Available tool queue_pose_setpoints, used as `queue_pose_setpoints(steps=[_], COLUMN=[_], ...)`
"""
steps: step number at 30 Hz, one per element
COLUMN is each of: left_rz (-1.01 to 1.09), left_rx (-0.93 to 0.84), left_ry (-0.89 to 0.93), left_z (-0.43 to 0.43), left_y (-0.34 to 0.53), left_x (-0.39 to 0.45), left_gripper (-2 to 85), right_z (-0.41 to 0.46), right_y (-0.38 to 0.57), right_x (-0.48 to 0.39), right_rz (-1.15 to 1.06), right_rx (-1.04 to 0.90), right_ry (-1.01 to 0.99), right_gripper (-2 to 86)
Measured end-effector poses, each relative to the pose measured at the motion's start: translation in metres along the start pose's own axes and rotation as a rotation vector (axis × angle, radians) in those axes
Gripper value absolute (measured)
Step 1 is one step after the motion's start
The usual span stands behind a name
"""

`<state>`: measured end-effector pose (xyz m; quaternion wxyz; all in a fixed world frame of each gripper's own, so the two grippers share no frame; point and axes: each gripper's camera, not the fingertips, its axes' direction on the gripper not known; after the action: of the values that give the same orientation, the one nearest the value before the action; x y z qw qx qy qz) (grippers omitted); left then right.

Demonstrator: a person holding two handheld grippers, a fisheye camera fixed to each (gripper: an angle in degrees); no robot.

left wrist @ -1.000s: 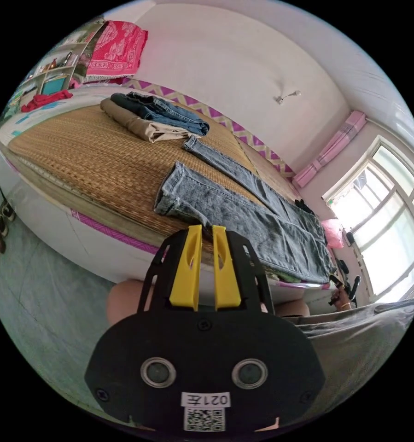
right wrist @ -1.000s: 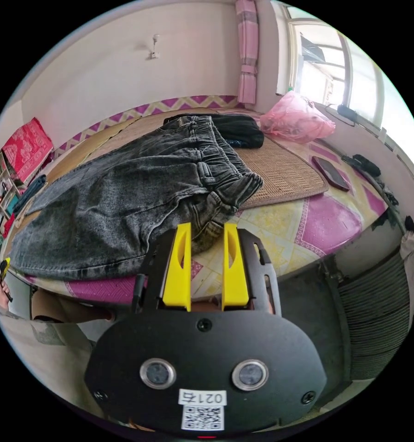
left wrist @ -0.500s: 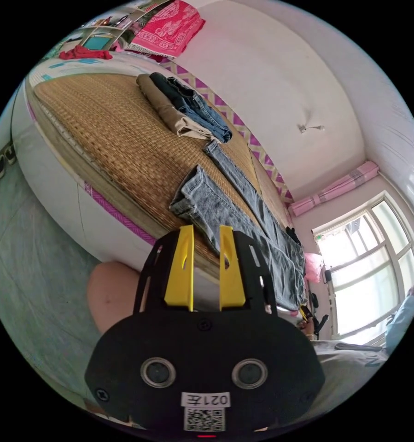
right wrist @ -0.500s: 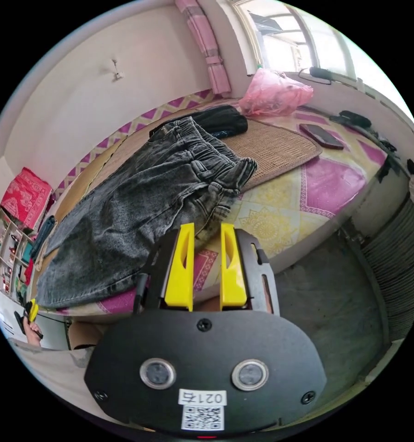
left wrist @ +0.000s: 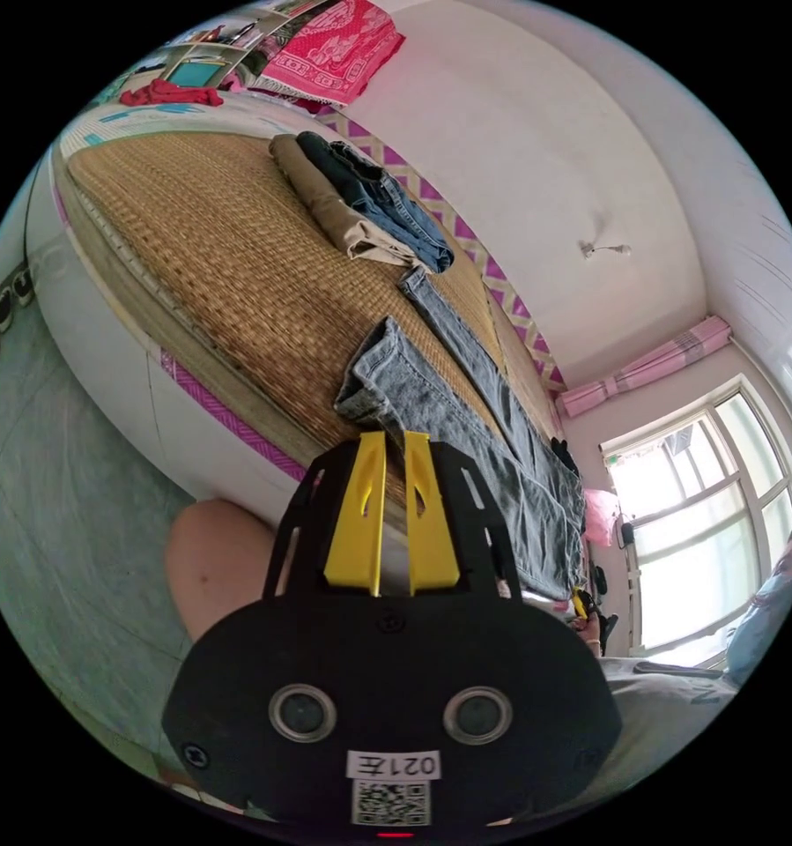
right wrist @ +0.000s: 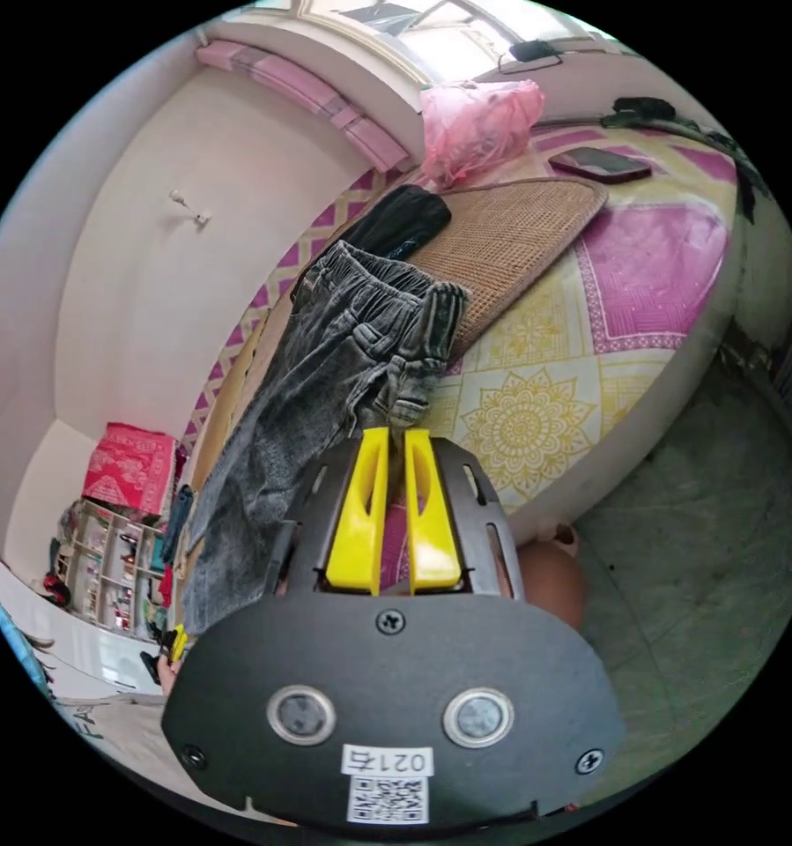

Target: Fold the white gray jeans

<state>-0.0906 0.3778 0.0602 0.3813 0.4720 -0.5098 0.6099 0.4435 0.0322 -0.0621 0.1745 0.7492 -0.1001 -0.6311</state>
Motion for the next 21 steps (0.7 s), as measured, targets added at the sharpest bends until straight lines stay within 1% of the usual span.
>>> queue_pose_setpoints(steps=[2, 6, 10, 12, 16, 18, 19, 21], left_rz=[-0.024, -0.055, 0.015, 0.090, 0.189, 0.235, 0.238, 0.249], left_rx=[-0.002, -0.015, -0.054, -0.094, -0.167, -0.217, -0.226, -0.277], left_ry=[0.022, 0.063, 0.088, 0.066, 0.031, 0.005, 0.004, -0.021], left_z=[0.002, -0.002, -0.012, -0.015, 0.001, 0.030, 0.039, 0.085], left_y=[-0.003, -0.014, -0.045, -0.083, -0.157, -0.214, -0.228, -0.285], left_x=[-0.006, -0.010, 0.014, 0.044, 0.095, 0.127, 0.134, 0.156], left_gripper=[-0.4, -0.9, -1.0, -1.0, -1.0, -1.0, -1.0, -1.0], right_z=[-0.005, -0.023, -0.038, -0.043, -0.037, -0.019, -0.012, 0.021], right_y=[-0.004, -0.014, -0.036, -0.060, -0.111, -0.149, -0.159, -0.199], right_x=[0.013, 0.020, 0.014, -0.001, -0.039, -0.065, -0.071, -0.096], right_rz=[0.052, 0.064, 0.072, 0.050, -0.028, -0.064, -0.072, -0.088], right_rx=[0.007, 0.027, 0.021, 0.000, -0.041, -0.072, -0.080, -0.114], right_ry=[-0.060, -0.138, -0.255, -0.314, -0.335, -0.347, -0.348, -0.331], right_gripper=[1.4, 0.4, 0.1, 0.1, 0.2, 0.2, 0.2, 0.4])
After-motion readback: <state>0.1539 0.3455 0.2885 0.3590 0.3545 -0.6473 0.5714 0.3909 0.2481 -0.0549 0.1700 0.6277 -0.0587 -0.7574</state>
